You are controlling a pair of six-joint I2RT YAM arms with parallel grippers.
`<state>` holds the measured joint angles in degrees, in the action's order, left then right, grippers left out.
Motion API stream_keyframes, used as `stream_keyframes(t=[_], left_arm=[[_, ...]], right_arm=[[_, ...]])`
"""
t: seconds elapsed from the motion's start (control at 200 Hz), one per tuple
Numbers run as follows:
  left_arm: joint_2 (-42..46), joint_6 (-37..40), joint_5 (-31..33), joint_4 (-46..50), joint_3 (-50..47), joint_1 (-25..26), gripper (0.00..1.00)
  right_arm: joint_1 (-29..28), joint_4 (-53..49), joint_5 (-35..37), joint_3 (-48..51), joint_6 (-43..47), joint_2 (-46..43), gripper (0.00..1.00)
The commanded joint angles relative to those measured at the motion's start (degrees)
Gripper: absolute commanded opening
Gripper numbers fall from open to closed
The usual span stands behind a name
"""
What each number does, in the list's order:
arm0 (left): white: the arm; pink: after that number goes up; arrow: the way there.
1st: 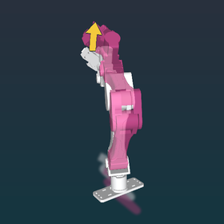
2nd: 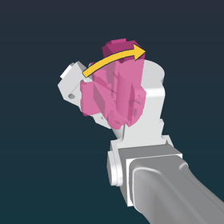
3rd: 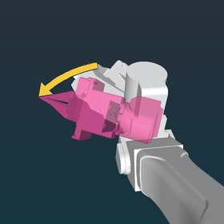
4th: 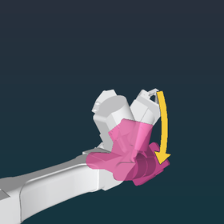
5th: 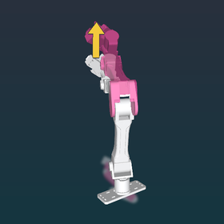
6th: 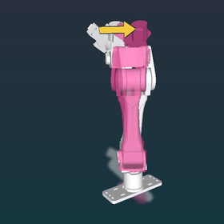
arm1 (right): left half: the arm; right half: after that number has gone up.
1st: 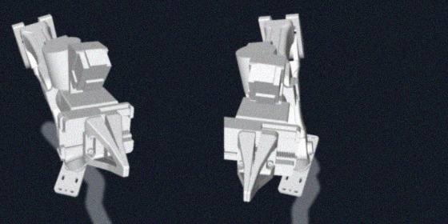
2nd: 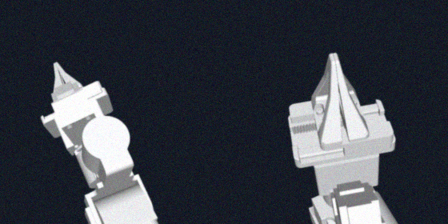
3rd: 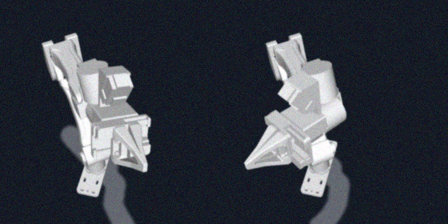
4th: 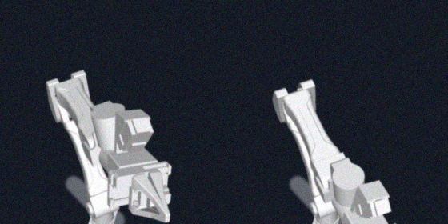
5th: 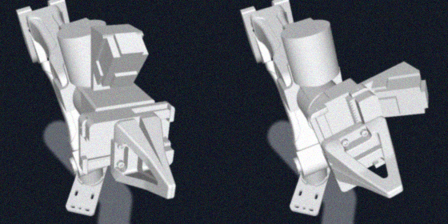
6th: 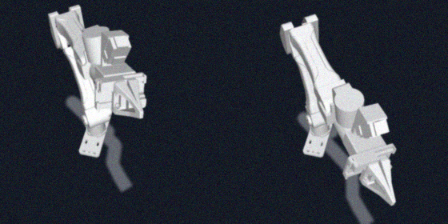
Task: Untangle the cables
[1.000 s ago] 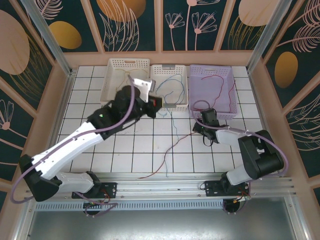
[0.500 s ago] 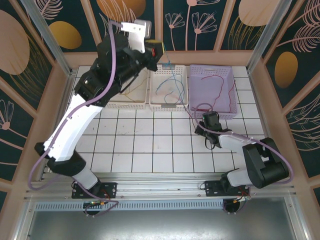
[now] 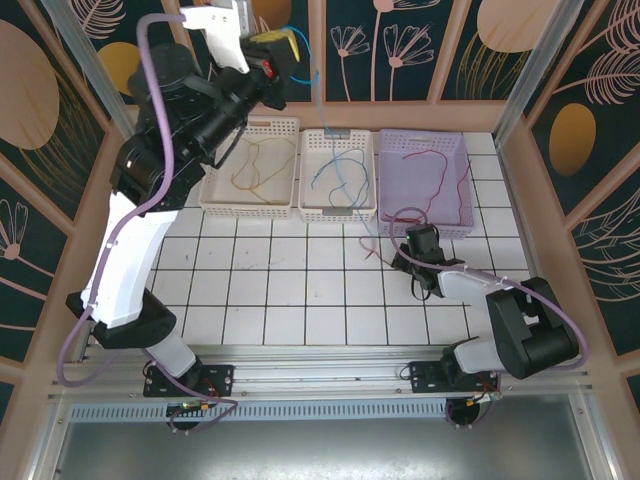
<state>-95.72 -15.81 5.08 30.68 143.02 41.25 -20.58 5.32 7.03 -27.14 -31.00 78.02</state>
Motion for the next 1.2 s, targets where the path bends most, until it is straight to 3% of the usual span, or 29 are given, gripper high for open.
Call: stream_keyframes(t=[0.0,0.2,0.365,0.561,0.911,1.191], left_arm=[[1.65,2.42,4.27,-6.61,2.08,-0.54,0.0],[1.52,3.9,4.5,-9.32,2.19,-0.74,0.0],[0.55,4.05,4.67,-9.31,-1.42,-0.89,0.0],[-2.16,2.07,1.71,-10.92,-6.04,-1.36,0.0],[-10.96,-0.57,-0.77,-13.18,-6.24,-5.35,0.0],[-17.98,-2.29,-2.08,-15.53,-6.62,-7.59,0.0]], right_arm=[[0.4,-1.15,2.02,1.2,-1.27,-1.94,0.0],[0.51,-1.27,3.8,1.94,-2.04,-4.68,0.0],[0.1,-6.12,5.37,0.66,-2.14,-15.88,0.0],[0.3,-18.26,8.66,-12.2,1.45,-25.86,0.0],[0.19,-30.58,9.51,-37.08,6.89,-27.67,0.0],[0.21,-35.22,9.02,-46.58,8.54,-28.4,0.0]])
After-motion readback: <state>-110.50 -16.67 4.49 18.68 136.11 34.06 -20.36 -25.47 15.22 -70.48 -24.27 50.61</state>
